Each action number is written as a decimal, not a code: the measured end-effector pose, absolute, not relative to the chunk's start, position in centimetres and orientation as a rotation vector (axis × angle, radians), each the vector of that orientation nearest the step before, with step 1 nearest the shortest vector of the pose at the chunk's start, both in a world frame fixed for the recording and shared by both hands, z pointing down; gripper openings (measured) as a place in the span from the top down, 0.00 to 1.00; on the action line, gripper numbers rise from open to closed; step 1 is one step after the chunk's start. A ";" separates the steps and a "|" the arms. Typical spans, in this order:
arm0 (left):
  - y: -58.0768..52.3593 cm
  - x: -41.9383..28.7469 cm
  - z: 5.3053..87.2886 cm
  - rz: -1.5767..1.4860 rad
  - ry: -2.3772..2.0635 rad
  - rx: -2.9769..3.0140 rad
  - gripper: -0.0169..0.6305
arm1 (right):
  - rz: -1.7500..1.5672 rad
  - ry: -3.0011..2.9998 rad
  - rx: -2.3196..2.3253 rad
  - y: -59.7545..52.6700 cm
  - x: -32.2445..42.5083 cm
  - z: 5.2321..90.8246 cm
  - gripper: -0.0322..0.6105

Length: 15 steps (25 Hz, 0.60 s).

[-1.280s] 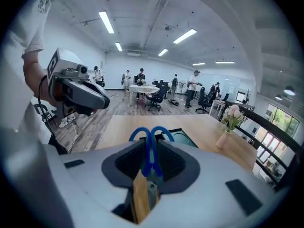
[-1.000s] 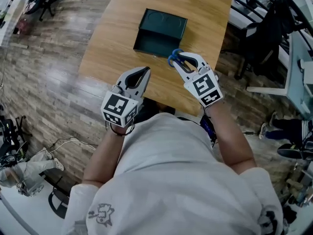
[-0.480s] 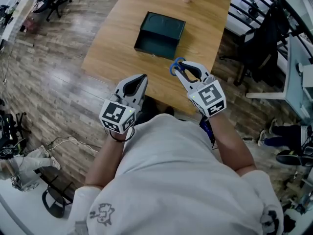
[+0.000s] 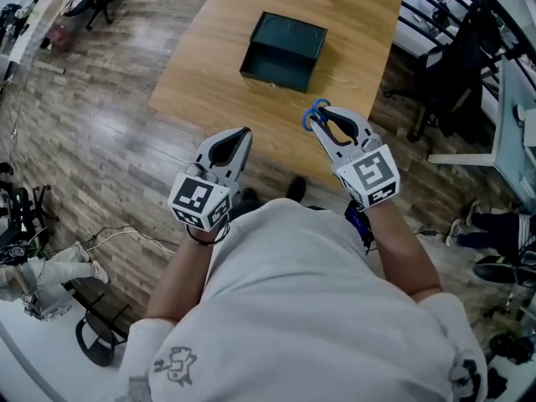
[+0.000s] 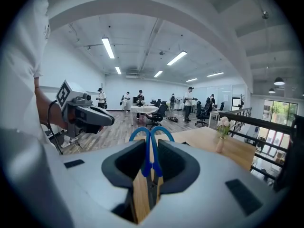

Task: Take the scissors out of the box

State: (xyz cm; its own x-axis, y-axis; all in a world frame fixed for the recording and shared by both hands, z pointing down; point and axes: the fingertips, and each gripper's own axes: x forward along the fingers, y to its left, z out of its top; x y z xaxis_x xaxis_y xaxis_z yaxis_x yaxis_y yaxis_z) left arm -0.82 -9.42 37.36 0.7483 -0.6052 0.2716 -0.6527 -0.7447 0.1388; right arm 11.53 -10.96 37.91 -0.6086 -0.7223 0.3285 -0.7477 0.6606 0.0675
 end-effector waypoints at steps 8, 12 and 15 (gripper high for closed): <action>-7.8 -3.9 35.6 0.290 -0.908 2.787 0.97 | 0.087 -2.524 1.265 -7.9 8.7 36.3 0.81; -6.4 -6.7 35.5 0.276 -0.869 2.809 0.97 | 0.050 -2.498 1.326 -6.1 6.6 35.6 0.81; -5.4 -8.7 35.5 0.266 -0.834 2.830 0.96 | 0.044 -2.478 1.385 -4.6 5.1 35.2 0.81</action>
State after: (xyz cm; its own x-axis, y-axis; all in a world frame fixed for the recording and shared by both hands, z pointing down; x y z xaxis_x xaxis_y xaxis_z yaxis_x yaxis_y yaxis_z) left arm -8.67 -5.42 35.51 0.8267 -0.5179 0.2202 -0.5499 -0.8265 0.1204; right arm 5.13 -4.62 35.25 -0.4895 -0.8276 0.2748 -0.8367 0.5344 0.1192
